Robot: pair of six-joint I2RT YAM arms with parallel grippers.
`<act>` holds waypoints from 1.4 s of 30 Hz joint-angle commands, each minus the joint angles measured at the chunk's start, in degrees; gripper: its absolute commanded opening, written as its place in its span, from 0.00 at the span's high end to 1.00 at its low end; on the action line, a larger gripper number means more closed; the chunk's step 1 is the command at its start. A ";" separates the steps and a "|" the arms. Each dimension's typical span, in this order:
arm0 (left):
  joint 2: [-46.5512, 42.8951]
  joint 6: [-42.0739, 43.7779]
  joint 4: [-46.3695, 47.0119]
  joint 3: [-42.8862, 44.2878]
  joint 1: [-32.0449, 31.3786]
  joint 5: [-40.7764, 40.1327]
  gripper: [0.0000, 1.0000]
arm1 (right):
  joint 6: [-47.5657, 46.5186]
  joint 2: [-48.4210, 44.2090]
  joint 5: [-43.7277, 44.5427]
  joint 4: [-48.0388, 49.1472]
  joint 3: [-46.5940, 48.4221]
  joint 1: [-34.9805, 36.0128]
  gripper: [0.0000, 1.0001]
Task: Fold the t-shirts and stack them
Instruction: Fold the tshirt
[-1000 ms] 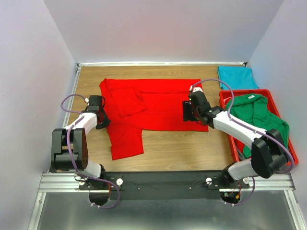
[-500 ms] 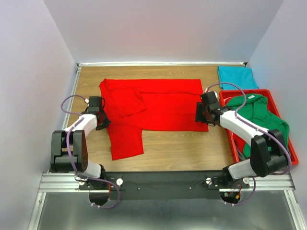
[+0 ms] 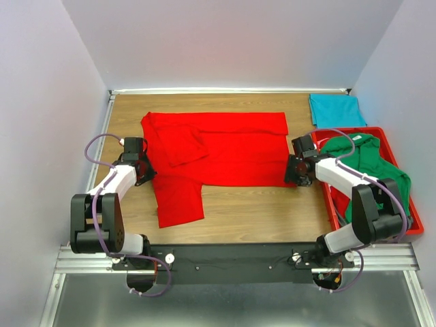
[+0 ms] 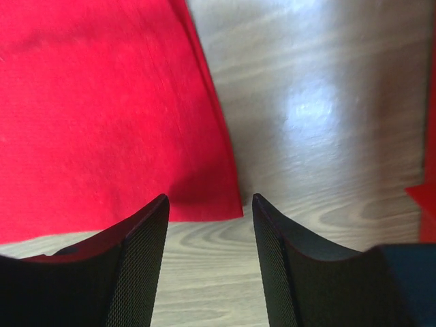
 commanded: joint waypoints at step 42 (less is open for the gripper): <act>-1.03 0.77 -0.13 8.54 2.48 5.32 1.00 | 0.11 3.33 -0.58 -5.34 14.96 -1.76 0.99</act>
